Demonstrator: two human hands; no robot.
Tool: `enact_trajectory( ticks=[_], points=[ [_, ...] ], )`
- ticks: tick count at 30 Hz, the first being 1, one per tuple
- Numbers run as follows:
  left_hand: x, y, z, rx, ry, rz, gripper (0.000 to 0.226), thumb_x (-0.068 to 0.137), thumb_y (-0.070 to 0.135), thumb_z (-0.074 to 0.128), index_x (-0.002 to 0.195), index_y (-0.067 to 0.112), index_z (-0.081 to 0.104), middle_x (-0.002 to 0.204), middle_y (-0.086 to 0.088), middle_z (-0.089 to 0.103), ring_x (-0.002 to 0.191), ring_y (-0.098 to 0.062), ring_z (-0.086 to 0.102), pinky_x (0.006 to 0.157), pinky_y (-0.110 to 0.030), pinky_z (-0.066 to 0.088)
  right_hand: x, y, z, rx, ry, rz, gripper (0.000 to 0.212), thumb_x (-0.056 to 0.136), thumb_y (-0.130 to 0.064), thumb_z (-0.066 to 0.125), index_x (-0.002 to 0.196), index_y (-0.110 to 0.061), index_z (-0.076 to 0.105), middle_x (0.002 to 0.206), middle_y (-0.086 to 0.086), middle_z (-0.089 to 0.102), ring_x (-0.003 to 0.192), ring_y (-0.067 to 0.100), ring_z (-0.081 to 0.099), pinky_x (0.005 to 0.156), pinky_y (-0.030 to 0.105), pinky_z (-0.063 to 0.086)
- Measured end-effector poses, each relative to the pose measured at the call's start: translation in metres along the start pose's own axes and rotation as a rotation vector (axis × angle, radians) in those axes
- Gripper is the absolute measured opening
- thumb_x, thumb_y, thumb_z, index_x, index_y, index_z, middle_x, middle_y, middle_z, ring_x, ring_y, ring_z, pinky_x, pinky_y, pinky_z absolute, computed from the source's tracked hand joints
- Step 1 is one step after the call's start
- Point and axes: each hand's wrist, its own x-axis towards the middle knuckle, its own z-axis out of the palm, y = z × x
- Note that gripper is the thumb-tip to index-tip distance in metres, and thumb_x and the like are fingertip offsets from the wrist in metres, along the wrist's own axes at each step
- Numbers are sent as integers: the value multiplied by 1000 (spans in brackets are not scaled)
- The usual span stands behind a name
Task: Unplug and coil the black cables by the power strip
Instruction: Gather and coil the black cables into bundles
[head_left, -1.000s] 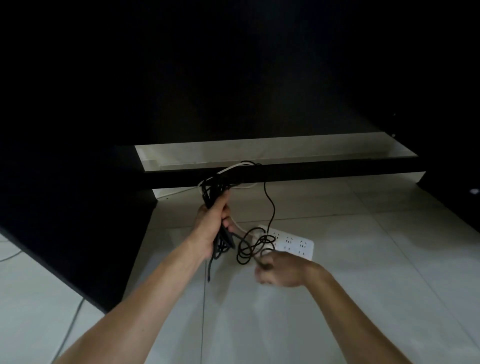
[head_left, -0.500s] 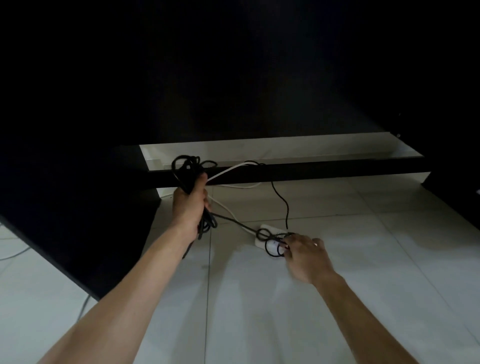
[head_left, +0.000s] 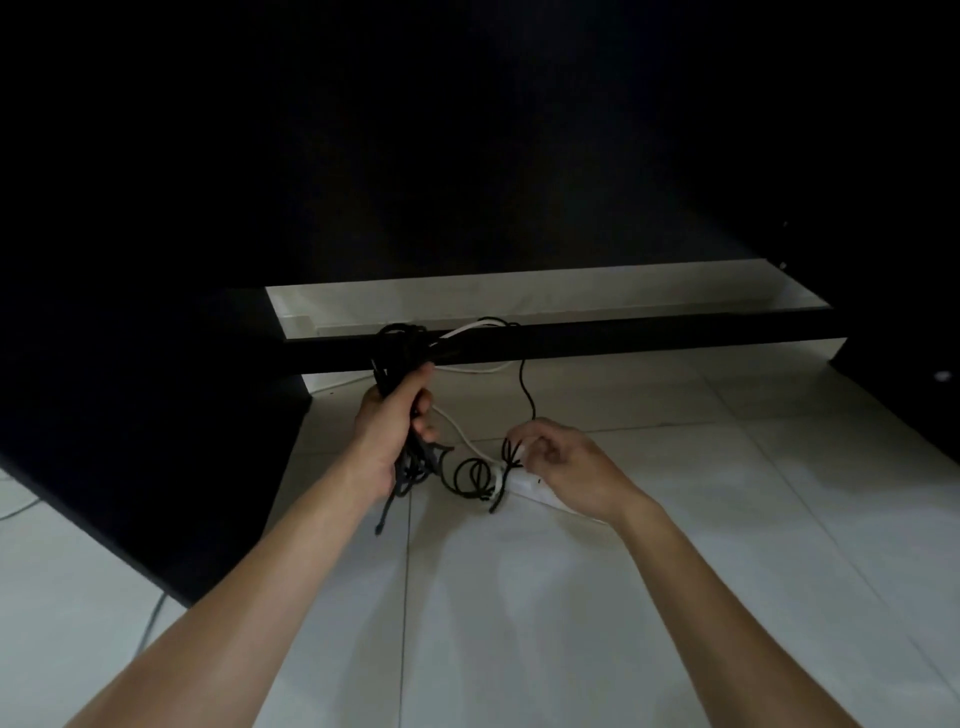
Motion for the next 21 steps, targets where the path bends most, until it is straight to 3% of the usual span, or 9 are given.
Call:
enact_trajectory(
  ticks=[2,6,8,10,12,15,18,21],
  points=[
    [-1,3,4,-112,-61,-35,17,89,29,66,79,19,56,56,6,42,40,-6,33,38,-19,32,1,1,8,-122,-24,-22,48,94,-12,59,138,-31,52,125,0,55,114,9,53,92,15,40],
    [-5,5,7,-337,-215,-99,17,88,29,62,79,20,52,52,8,40,35,-2,33,37,-14,30,7,5,31,-464,-167,-37,76,86,-31,68,151,-42,30,159,-10,28,146,14,24,120,35,22],
    [-7,10,4,-390,-241,-101,17,87,30,62,77,20,52,51,9,40,35,-2,33,38,-13,30,11,14,37,-665,-246,-19,63,89,-39,64,147,-32,42,158,-6,32,146,19,25,120,36,20],
    [-6,17,-3,-333,-190,-70,18,89,29,60,76,20,52,51,8,40,34,-2,33,37,-14,30,11,21,36,-711,-197,-30,34,93,-40,56,121,-25,66,136,0,57,129,23,48,106,33,35],
    [-3,20,-14,-170,-89,-15,18,91,28,62,77,20,54,54,7,40,36,-3,33,37,-16,30,7,25,30,-471,-85,58,22,95,-37,54,88,-28,72,102,-3,71,98,19,64,88,31,49],
    [1,12,-30,23,7,27,16,90,23,65,77,18,57,58,2,41,36,-5,34,36,-19,31,5,19,21,-137,89,128,33,93,-28,60,61,-23,69,72,-3,74,67,17,66,66,27,52],
    [-1,-5,-34,202,-28,-36,14,87,22,69,80,14,60,67,-3,52,37,-6,35,37,-19,34,8,0,11,198,302,128,28,88,-13,64,61,-15,71,60,1,70,61,16,63,64,28,48],
    [-9,-18,-24,327,-144,-146,21,86,26,70,100,11,65,87,-8,69,40,-6,34,38,-19,35,13,-20,1,606,373,147,27,88,-2,59,63,-13,61,48,3,41,46,19,43,48,25,42]
  ],
)
